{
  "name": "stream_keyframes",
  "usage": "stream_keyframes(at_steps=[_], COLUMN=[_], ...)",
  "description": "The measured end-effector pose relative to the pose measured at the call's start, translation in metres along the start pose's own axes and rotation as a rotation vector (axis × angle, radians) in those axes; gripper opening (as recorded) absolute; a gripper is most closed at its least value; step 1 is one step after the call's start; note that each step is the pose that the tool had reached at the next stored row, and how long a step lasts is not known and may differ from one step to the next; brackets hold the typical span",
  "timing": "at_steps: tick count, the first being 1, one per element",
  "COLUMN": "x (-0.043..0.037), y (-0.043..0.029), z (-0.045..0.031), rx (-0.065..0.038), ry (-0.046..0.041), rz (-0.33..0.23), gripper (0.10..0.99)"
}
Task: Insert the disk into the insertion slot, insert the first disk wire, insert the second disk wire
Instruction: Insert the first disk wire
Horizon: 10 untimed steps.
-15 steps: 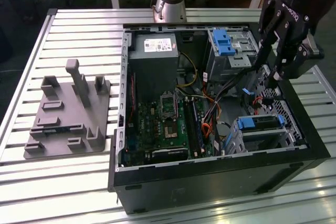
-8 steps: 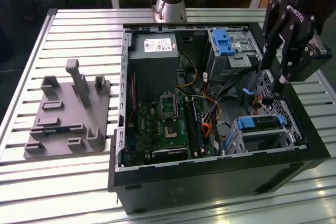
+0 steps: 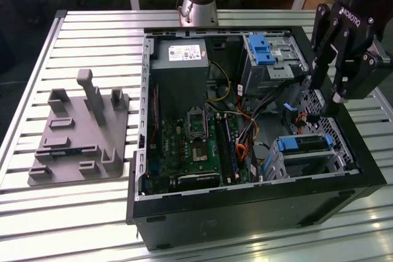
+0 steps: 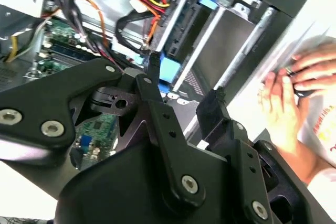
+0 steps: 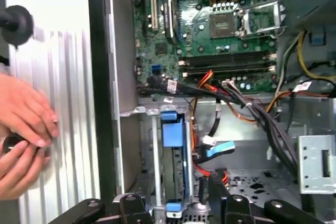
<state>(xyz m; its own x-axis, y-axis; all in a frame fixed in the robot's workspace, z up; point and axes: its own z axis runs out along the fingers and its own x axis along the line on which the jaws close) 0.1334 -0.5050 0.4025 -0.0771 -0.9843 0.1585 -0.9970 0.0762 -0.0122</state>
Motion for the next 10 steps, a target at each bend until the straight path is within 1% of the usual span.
stream_keyframes(at_steps=[3, 7, 9, 10], x=[-0.0031, -0.0079, -0.0094, -0.0102], y=[-0.0055, -0.0137, -0.0176, -0.0191], z=[0.0010, 0.0031, 0.0037, 0.0038], rx=[-0.005, -0.011, -0.012, -0.012], ry=[0.0161, 0.0335, 0.0464, 0.0563], rz=[-0.001, -0.002, -0.003, -0.003], gripper=[0.557, 0.557, 0.557, 0.557])
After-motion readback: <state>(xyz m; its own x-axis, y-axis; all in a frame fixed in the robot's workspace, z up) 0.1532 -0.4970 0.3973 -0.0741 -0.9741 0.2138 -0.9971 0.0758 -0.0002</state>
